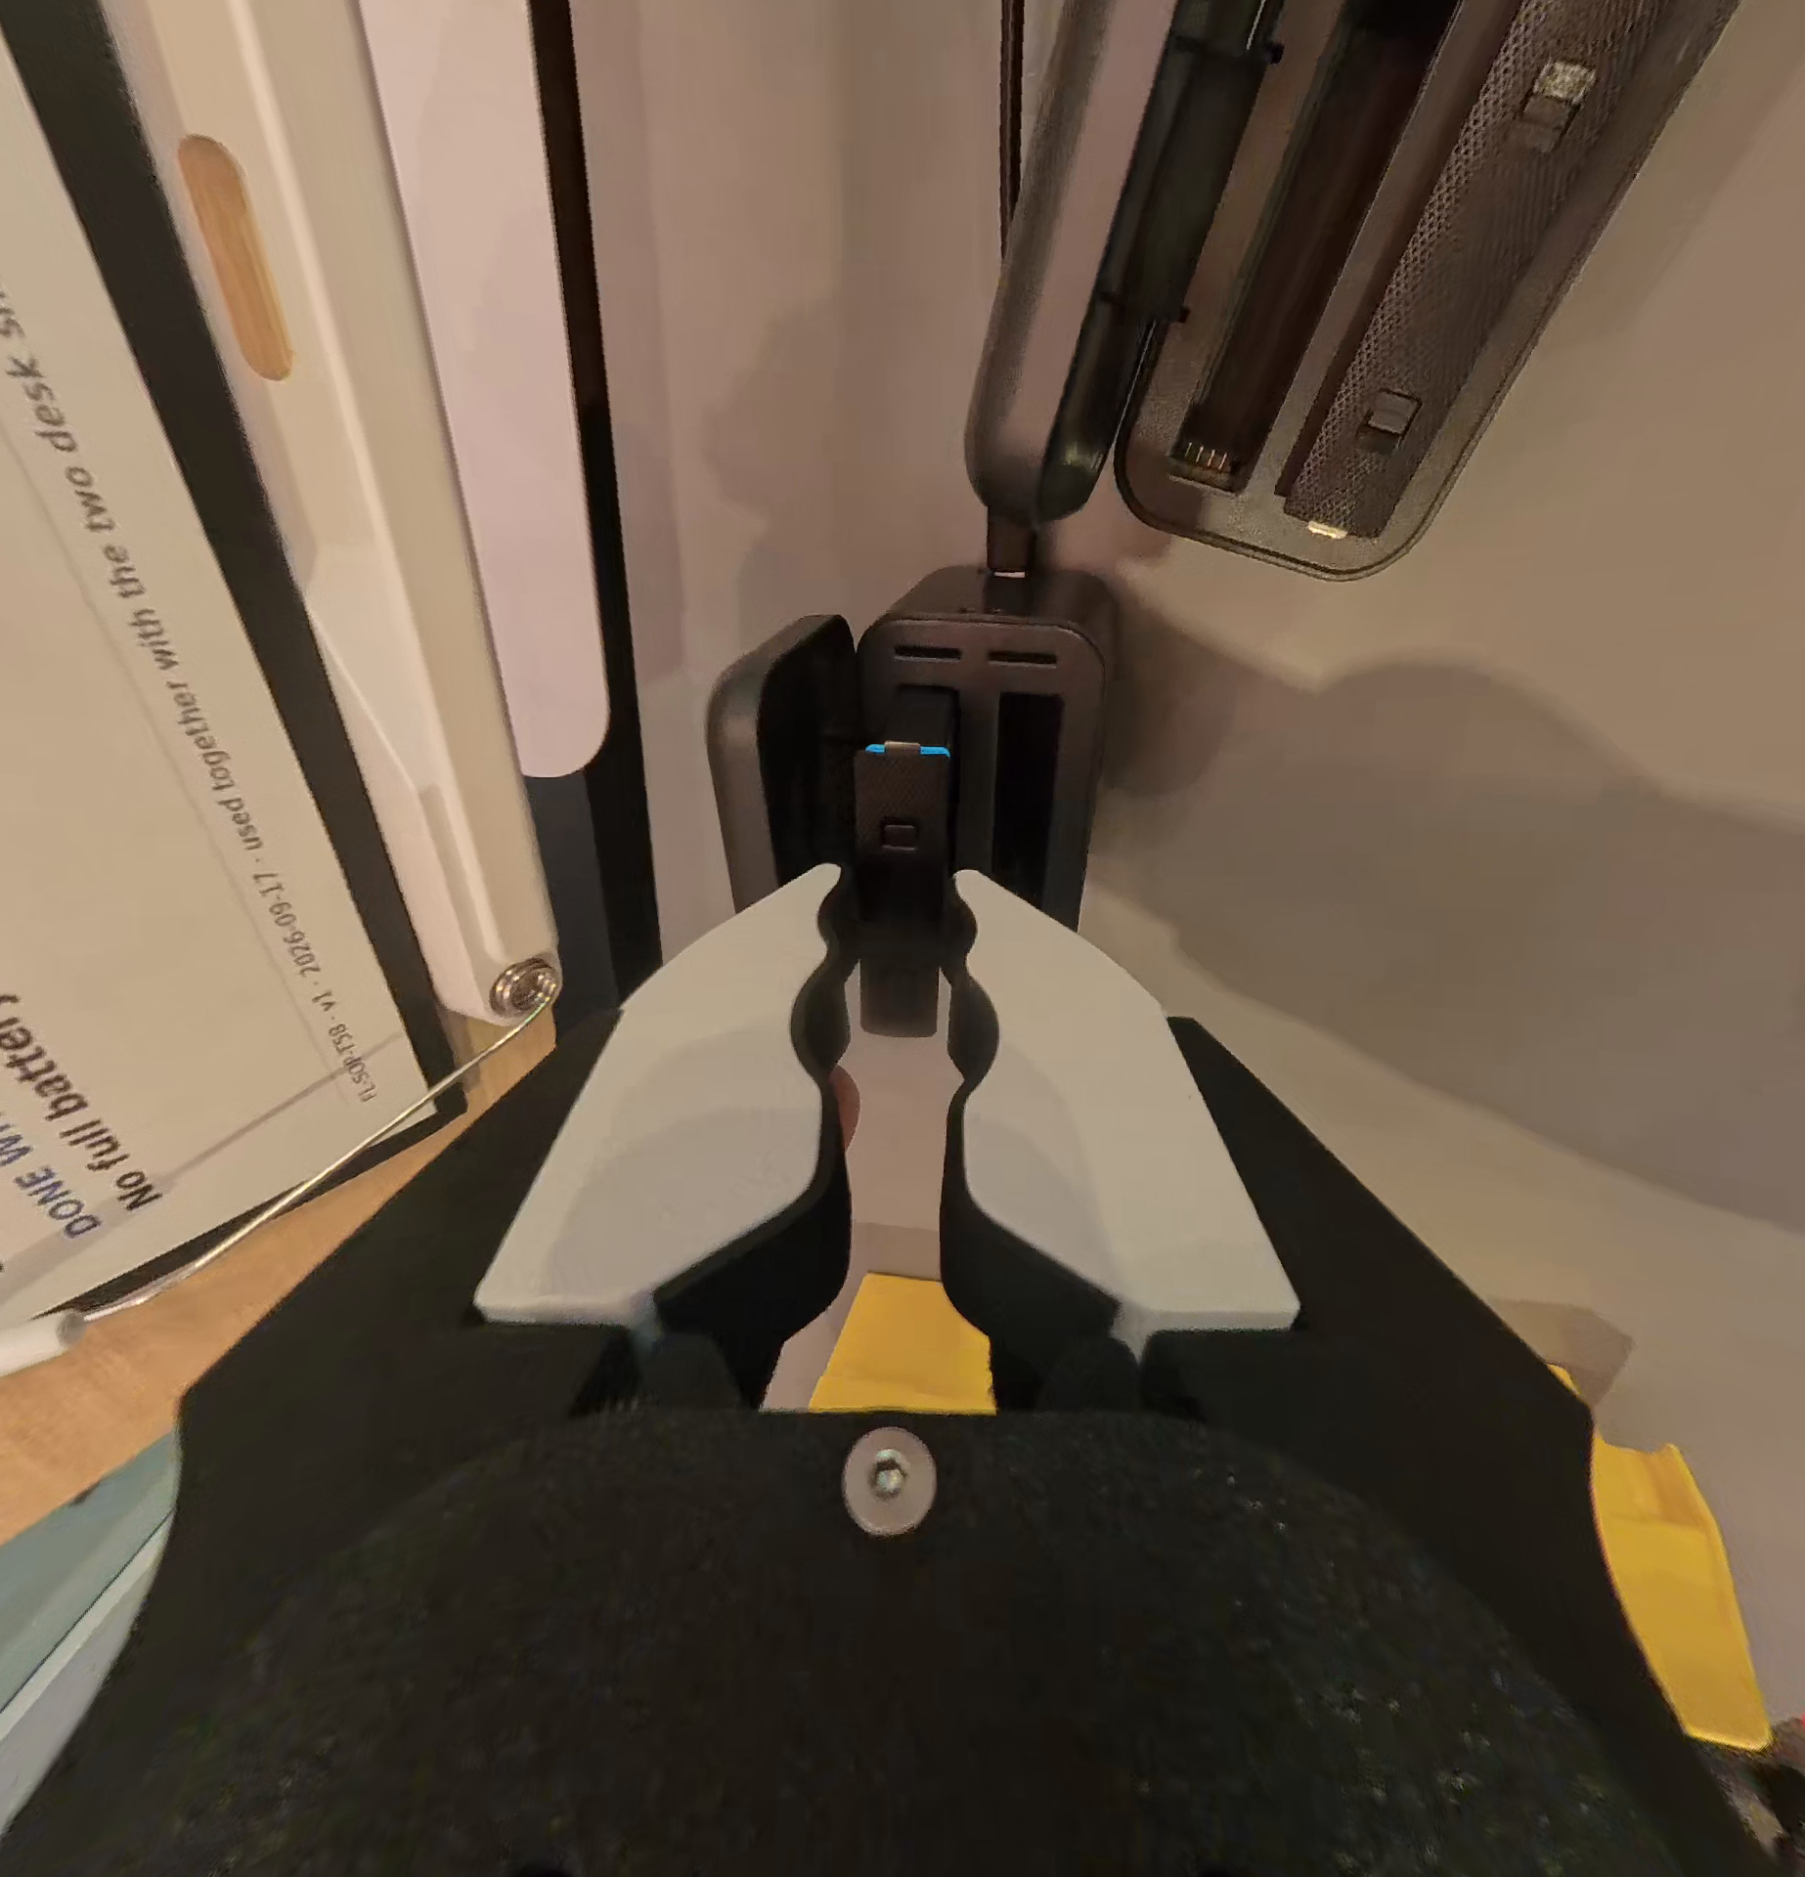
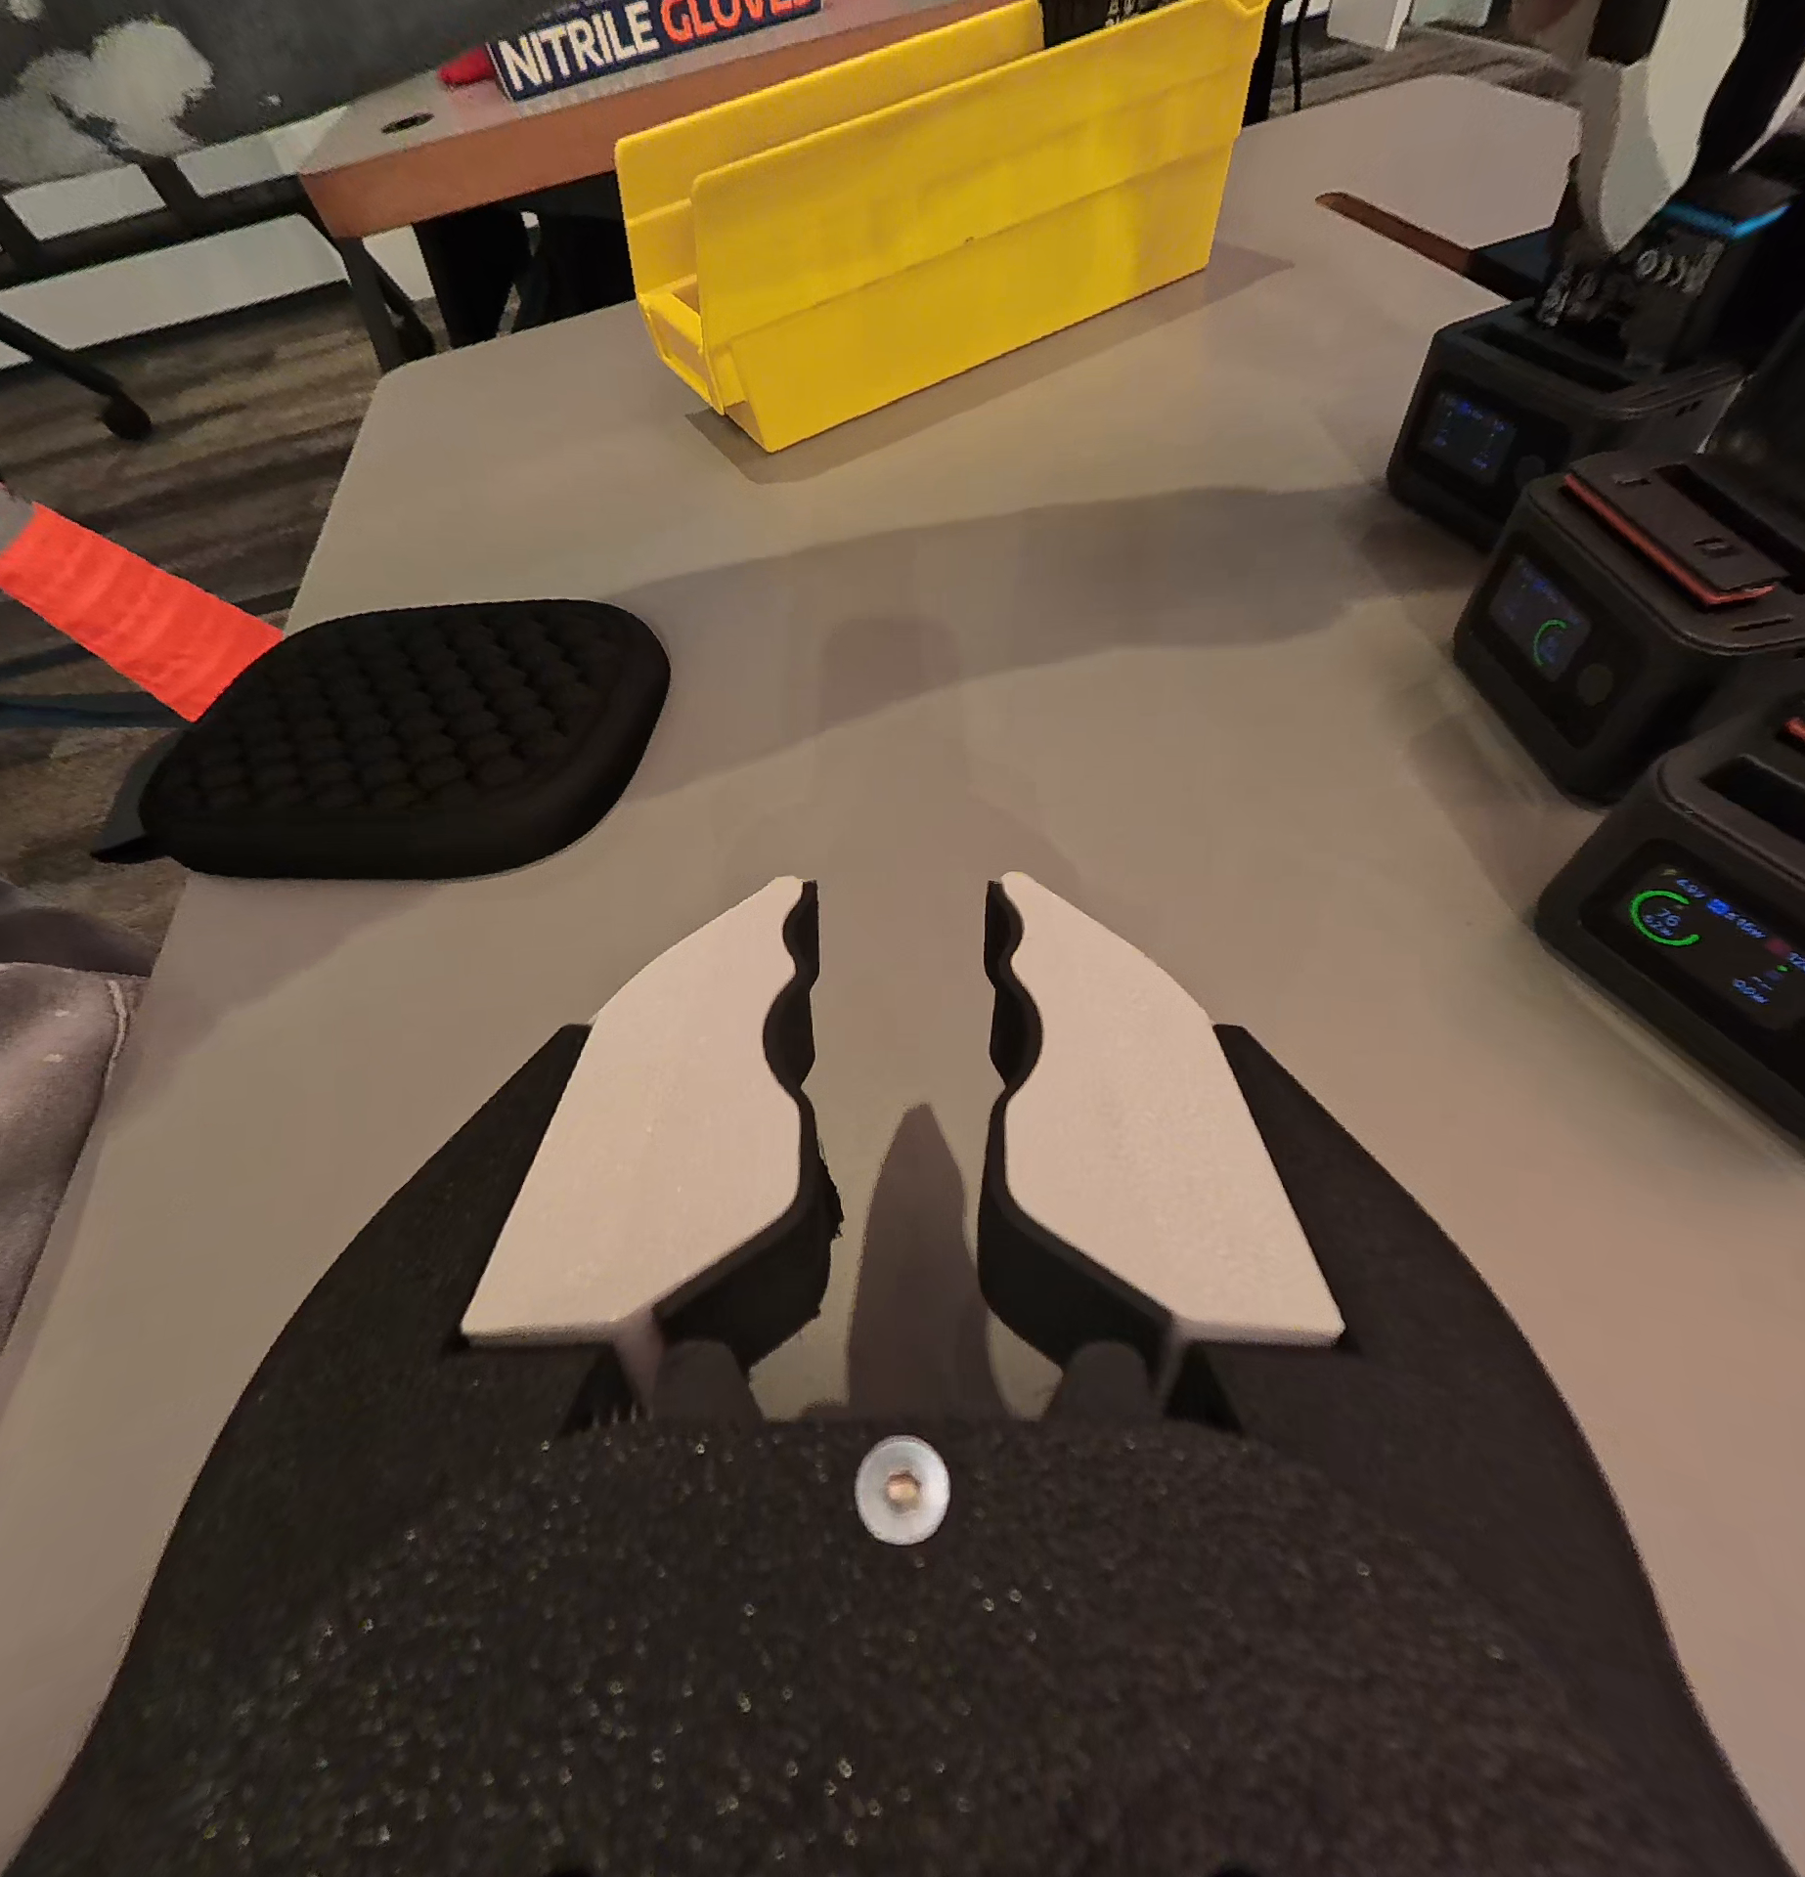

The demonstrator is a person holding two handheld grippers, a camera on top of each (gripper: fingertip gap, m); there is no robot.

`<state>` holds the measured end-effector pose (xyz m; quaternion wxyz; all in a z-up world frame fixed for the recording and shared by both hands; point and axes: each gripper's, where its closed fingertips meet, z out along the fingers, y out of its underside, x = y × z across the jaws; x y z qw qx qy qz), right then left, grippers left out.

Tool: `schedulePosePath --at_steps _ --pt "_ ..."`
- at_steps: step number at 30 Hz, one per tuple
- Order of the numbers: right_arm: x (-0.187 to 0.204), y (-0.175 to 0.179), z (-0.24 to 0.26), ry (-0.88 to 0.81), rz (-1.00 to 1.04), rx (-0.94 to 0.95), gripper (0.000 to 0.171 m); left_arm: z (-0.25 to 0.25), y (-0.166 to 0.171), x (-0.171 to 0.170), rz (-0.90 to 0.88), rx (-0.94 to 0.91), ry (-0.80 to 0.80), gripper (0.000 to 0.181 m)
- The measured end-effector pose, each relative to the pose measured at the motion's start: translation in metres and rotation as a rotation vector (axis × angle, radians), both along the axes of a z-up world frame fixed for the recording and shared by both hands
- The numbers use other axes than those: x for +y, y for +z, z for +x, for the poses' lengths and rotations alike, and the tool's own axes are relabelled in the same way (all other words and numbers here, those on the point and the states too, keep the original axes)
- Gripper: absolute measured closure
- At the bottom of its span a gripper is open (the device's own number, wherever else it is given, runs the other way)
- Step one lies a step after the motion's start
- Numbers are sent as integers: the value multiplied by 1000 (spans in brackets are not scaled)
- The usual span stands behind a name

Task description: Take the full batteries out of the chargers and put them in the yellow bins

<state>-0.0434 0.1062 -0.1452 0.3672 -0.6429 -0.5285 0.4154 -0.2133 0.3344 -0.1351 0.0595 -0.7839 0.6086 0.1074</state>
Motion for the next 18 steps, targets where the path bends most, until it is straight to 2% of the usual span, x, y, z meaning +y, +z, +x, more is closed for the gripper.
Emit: schedulePosePath --at_steps 5,12,18 --pt "24 16 7 -147 74 62 150 -2 -9 0 -49 -7 22 166" --pt "84 40 50 -575 188 149 164 -2 -19 2 -72 -60 45 166" --pt "112 46 89 -860 268 147 171 -2 -22 2 -73 -96 57 166"
